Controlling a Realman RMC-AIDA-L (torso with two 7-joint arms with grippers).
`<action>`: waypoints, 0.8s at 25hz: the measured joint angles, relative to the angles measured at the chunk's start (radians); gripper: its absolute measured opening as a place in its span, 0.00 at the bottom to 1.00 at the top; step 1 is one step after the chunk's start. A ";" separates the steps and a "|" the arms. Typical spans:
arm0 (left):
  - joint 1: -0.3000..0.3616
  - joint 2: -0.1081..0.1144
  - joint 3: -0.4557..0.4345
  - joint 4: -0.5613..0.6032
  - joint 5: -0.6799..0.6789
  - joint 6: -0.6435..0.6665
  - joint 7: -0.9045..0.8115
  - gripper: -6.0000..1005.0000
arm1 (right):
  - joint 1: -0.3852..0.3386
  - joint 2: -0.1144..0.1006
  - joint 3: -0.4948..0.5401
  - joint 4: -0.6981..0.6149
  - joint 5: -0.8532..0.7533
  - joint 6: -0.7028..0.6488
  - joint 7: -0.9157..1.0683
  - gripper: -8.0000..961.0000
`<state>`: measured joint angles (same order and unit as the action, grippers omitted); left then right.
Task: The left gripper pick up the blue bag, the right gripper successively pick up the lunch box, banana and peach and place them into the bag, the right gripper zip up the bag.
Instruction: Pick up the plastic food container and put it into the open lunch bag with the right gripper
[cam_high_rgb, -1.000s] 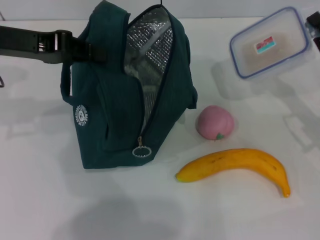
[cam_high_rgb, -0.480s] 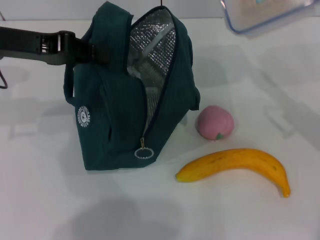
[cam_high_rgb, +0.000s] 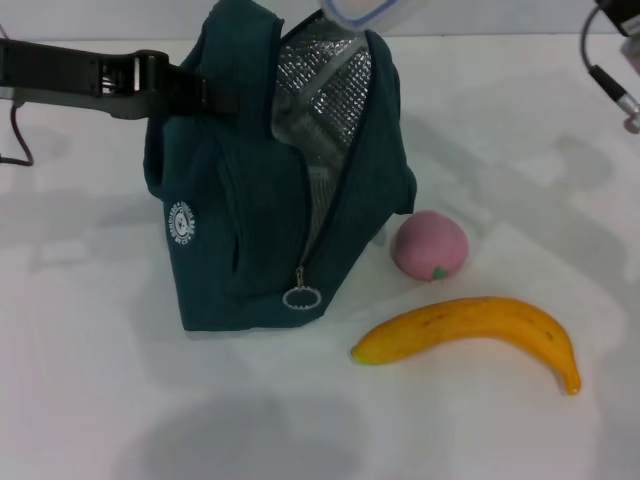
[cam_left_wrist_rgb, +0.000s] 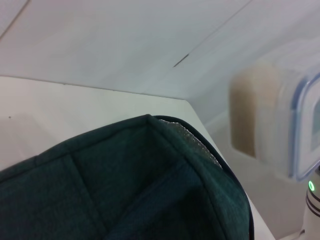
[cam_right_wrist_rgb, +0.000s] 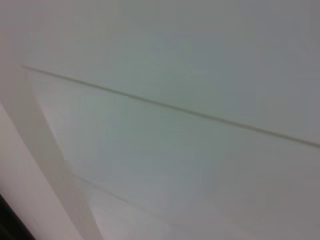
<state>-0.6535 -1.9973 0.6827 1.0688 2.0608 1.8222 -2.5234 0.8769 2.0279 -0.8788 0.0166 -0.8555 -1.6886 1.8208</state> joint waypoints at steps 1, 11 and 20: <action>-0.001 0.000 0.000 0.000 -0.001 0.000 0.000 0.04 | 0.011 0.000 -0.004 0.006 -0.004 0.007 0.000 0.14; 0.001 -0.013 0.000 0.000 -0.015 0.000 0.014 0.04 | 0.037 0.000 -0.012 0.045 -0.152 0.119 -0.021 0.15; 0.001 -0.013 -0.005 -0.005 -0.019 0.000 0.017 0.04 | 0.000 0.000 -0.014 0.024 -0.249 0.174 -0.026 0.16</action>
<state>-0.6525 -2.0104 0.6773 1.0638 2.0415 1.8222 -2.5068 0.8767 2.0279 -0.8932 0.0403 -1.1040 -1.5148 1.7952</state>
